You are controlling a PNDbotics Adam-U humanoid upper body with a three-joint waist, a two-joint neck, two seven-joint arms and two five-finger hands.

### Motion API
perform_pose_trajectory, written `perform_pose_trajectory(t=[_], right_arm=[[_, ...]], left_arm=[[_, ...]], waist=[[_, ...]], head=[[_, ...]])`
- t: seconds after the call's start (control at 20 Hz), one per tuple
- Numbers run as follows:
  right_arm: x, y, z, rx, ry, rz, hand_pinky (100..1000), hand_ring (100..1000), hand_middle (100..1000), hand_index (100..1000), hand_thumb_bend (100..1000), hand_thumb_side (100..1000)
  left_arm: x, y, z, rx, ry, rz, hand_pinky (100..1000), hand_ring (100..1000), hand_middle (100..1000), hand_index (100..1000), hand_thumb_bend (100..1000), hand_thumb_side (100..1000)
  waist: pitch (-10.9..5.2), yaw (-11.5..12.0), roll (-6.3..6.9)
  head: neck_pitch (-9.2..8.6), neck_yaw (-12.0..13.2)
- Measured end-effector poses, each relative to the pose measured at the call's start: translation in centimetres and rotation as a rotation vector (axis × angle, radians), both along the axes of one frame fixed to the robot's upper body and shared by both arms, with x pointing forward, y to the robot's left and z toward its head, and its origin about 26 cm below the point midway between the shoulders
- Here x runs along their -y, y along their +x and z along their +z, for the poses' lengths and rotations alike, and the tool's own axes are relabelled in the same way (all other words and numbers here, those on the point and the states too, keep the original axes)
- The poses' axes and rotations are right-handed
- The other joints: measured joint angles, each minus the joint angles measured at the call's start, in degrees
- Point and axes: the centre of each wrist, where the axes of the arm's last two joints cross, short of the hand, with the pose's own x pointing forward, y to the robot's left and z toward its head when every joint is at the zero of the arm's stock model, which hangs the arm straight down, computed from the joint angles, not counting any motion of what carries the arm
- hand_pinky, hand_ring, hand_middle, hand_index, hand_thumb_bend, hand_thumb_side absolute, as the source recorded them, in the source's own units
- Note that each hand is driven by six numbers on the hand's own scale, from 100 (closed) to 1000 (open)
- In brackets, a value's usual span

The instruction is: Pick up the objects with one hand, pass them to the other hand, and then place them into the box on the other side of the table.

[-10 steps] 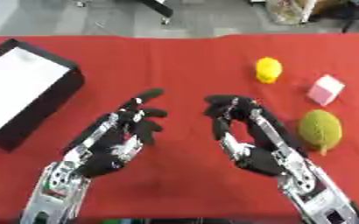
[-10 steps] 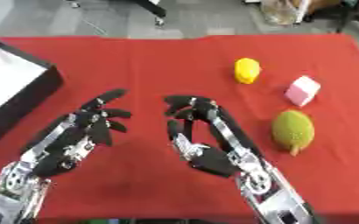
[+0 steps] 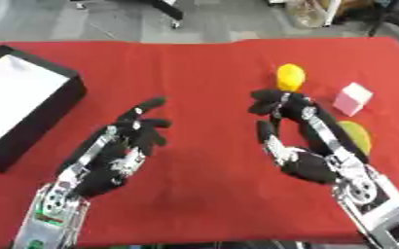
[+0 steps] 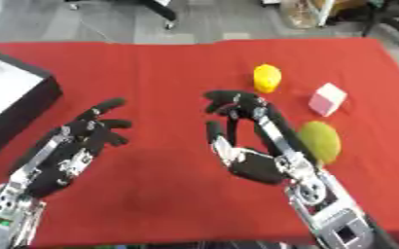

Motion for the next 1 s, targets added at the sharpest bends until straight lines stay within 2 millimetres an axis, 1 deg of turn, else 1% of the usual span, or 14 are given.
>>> perform_pose_trajectory(t=[0.05,0.1,0.2,0.25,0.3,0.35,0.45,0.65,0.85,1.0], right_arm=[[0.8,0.0,0.2,0.008,-0.024,-0.033,752,310,679,850,100,608],[1.6,0.1,0.3,0.015,-0.052,-0.067,756,315,688,855,100,615],[3.0,0.0,0.6,0.025,-0.110,-0.120,779,349,732,879,195,621],[3.6,0.0,0.8,0.028,-0.145,-0.143,795,374,757,893,260,618],[4.3,-0.1,0.9,0.029,-0.183,-0.164,801,382,766,898,282,615],[4.9,-0.1,1.0,0.028,-0.221,-0.182,814,406,789,911,323,611],[5.9,-0.3,1.1,0.019,-0.303,-0.210,830,442,817,925,360,613],[7.5,-0.5,1.3,-0.020,-0.446,-0.252,848,497,845,943,390,628],[8.8,-0.5,1.3,-0.072,-0.542,-0.283,851,518,851,947,393,635],[9.6,-0.3,0.9,-0.112,-0.579,-0.305,847,507,839,947,388,640]], left_arm=[[0.0,0.0,0.0,0.000,-0.001,0.005,758,854,975,644,100,583],[-0.1,0.0,-0.1,-0.002,0.000,0.009,758,855,973,644,100,585],[-0.1,0.0,-0.1,-0.003,0.004,0.012,758,856,971,646,100,588],[-0.1,0.0,-0.1,-0.004,0.005,0.013,758,856,968,646,100,590],[-0.1,-0.1,-0.1,-0.004,0.006,0.012,758,856,966,646,100,592],[-0.1,-0.1,-0.1,-0.005,0.006,0.011,759,857,965,646,100,596],[-0.1,-0.1,-0.2,-0.006,0.009,0.009,759,857,964,647,100,598],[-0.1,0.0,-0.3,-0.011,0.016,0.007,759,858,961,648,100,599],[-0.1,0.0,-0.3,-0.012,0.021,0.006,759,858,959,648,100,600],[-0.1,0.0,-0.3,-0.012,0.021,0.006,759,857,957,649,100,600]], waist=[[0.00,0.0,-0.03],[0.00,0.0,-0.08],[0.00,0.0,-0.18],[0.00,0.0,-0.22],[0.00,0.0,-0.29],[0.00,-0.1,-0.37],[0.01,-0.2,-0.51],[0.02,-0.2,-0.55],[0.02,-0.2,-0.69],[0.02,-0.2,-0.72]], head=[[0.00,-0.3],[0.00,-0.5],[0.00,-1.0],[0.00,-1.1],[0.00,-1.3],[0.00,-1.5],[0.00,-1.8],[0.00,-2.6],[0.00,-3.3],[0.00,-3.6]])
